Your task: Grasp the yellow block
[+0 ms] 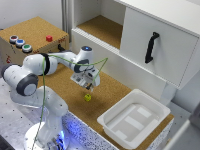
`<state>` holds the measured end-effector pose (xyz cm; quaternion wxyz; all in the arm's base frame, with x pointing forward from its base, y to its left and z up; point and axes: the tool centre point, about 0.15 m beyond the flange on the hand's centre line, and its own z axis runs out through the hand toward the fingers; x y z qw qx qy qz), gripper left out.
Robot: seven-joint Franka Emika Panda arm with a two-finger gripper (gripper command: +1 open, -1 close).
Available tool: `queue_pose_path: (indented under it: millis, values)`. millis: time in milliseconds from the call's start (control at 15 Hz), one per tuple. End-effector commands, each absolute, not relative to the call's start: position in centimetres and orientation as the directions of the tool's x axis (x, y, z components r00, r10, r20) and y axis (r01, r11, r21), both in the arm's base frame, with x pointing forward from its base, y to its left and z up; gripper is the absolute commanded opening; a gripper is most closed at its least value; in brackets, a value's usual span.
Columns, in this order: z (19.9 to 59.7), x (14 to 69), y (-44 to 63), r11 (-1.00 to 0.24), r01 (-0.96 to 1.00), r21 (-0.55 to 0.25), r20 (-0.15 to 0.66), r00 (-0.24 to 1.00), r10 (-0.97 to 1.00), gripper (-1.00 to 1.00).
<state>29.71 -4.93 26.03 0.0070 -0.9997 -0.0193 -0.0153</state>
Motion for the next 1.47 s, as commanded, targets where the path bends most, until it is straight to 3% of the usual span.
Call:
queue_pose_path:
  millis: [0, 667, 1400]
  values:
    - [23.3, 27.5, -6.8, -0.996, 0.086, -0.014, 0.032, 0.996, 0.085, 1.00]
    - [20.0, 24.6, -6.4, -0.995, 0.097, -0.001, -0.003, 0.995, 0.097, 1.00]
    - [19.4, 26.8, -5.6, -0.999, 0.038, 0.019, 0.019, 0.999, 0.039, 1.00]
